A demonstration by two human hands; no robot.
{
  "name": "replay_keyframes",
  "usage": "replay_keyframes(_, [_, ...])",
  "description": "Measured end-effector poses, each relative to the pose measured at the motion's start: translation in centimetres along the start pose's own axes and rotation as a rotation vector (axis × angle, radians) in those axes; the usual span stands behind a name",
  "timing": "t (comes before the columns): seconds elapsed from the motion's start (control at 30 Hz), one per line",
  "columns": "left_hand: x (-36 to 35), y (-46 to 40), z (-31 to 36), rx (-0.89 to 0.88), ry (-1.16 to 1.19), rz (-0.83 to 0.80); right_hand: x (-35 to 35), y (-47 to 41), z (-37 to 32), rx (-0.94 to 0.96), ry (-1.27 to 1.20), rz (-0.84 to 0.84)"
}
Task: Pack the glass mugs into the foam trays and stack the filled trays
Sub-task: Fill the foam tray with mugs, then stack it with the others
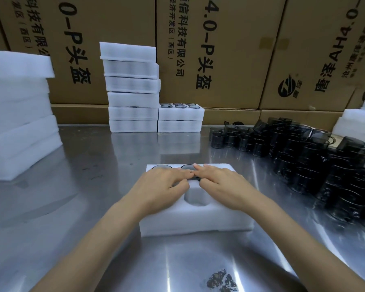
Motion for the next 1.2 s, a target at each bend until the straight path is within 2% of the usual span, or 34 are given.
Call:
replay_keyframes(0.1, [0.1,0.5,-0.4,0.127,0.237,0.12,-0.1,-0.3,0.8,-0.138,-0.277,0.168])
replay_keyframes(0.23, [0.7,0.9,-2.1,0.374,0.696,0.43,2.0,-0.2,3.8,-0.296,-0.56,0.716])
replay_keyframes(0.3, [0.3,1.4,-3.2,0.458,0.809,0.529,2.7,0.2,6.5,-0.402,-0.576,0.84])
replay_keyframes(0.4, [-0.3,1.7,-4.6,0.613,0.909,0.575,1.2,-0.1,10.4,-0.611,-0.508,0.768])
replay_keyframes(0.5, [-0.6,1.6,-5.3,0.723,1.004,0.553,-1.6,-1.3,12.4,-0.686,-0.304,0.581])
replay_keyframes(0.63, [-1.6,1.3,-5.6,0.686,0.986,0.465,-3.2,-4.9,12.8,-0.583,-0.216,0.466])
replay_keyframes(0.73, [-1.8,0.8,-5.9,0.689,0.988,0.462,-4.1,-8.3,13.2,-0.533,-0.141,0.417])
replay_keyframes(1.03, [-2.1,0.0,-6.5,0.668,0.977,0.407,-5.4,-13.8,15.6,-0.403,-0.038,0.426])
replay_keyframes(1.2, [-2.1,0.0,-6.3,0.626,0.965,0.401,-5.5,-14.8,15.9,-0.35,0.099,0.401])
Point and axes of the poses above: each hand's wrist, its own y-axis away from the middle knuckle, its own x-axis out of the back of the hand, z = x × y, the point moved 2 cm from there along -y, towards the middle knuckle, and after that the axes turned 14 degrees about z, right-handed, at the moved point
